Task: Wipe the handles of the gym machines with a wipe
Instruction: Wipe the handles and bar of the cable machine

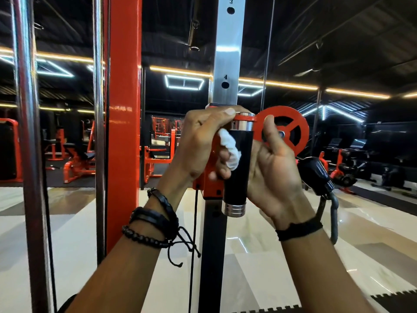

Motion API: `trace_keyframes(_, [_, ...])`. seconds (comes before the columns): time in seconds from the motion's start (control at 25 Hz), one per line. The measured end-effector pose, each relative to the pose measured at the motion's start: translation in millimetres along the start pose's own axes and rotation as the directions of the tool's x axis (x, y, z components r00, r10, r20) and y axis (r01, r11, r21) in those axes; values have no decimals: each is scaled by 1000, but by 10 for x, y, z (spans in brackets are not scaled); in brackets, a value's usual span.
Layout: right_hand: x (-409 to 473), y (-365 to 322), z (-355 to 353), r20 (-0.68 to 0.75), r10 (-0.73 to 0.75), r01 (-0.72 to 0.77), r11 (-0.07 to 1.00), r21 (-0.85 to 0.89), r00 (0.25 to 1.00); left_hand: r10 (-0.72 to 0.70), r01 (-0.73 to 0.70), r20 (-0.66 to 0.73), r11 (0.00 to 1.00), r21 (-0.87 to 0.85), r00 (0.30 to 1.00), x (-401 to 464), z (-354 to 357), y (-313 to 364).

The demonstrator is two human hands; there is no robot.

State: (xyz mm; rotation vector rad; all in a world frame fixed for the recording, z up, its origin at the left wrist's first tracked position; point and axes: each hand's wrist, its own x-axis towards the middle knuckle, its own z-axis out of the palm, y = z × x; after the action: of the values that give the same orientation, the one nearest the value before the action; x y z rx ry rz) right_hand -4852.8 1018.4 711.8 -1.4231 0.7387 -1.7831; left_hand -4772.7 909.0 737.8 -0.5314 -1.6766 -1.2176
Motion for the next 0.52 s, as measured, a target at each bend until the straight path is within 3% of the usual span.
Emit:
trace_keyframes(0.12, [-156, 203, -22, -16, 80, -81, 996, -32, 997, 133, -136, 45, 988, 70, 990, 28, -33, 9])
trace_keyframes(0.36, [-166, 299, -41, 66, 21, -16, 997, -76, 998, 121, -124, 43, 988, 89, 992, 32, -28, 20])
trace_keyframes(0.52, [-215, 377, -56, 6, 84, -84, 996, 1, 996, 99, -103, 35, 985, 139, 994, 27, -23, 44])
